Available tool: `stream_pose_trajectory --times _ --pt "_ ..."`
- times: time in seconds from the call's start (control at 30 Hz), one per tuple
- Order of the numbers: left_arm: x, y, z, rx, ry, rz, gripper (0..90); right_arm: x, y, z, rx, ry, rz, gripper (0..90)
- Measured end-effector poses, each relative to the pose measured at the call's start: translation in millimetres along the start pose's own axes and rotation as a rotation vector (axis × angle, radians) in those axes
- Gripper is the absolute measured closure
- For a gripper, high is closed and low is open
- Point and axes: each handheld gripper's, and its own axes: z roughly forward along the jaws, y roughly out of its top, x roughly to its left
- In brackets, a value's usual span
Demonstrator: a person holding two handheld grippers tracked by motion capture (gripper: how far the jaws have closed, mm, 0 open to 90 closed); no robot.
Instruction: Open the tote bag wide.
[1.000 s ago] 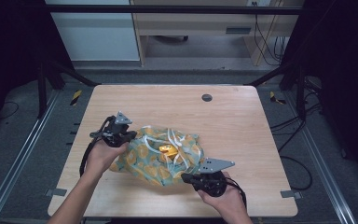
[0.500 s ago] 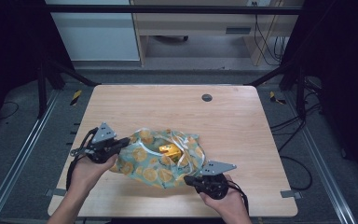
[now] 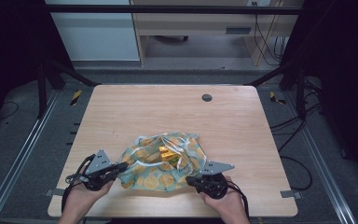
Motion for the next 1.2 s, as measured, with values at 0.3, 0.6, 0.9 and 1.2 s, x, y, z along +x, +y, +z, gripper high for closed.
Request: stream_pose_trajectory --times 0.3,0.6,0.9,1.2 --pt "2.3 -18.3 11.8 0.019 0.019 -0.032 90.0 -4.8 -1.2 -1.7 0.008 -0.022 0.006 89.8" --pt "-8.6 -30.5 15.2 0.114 -0.011 0.048 90.0 -10.7 -8.3 1.7 0.106 -0.042 0.01 90.0" --pt "-7.1 -32.7 22.6 0.171 0.028 0.045 90.0 -11.4 -12.8 4.5 0.151 -0.029 -0.007 90.0" --pt "-5.1 -37.3 28.3 0.197 0.028 0.026 90.0 -10.6 -14.0 10.3 0.189 -0.05 -0.035 90.0"
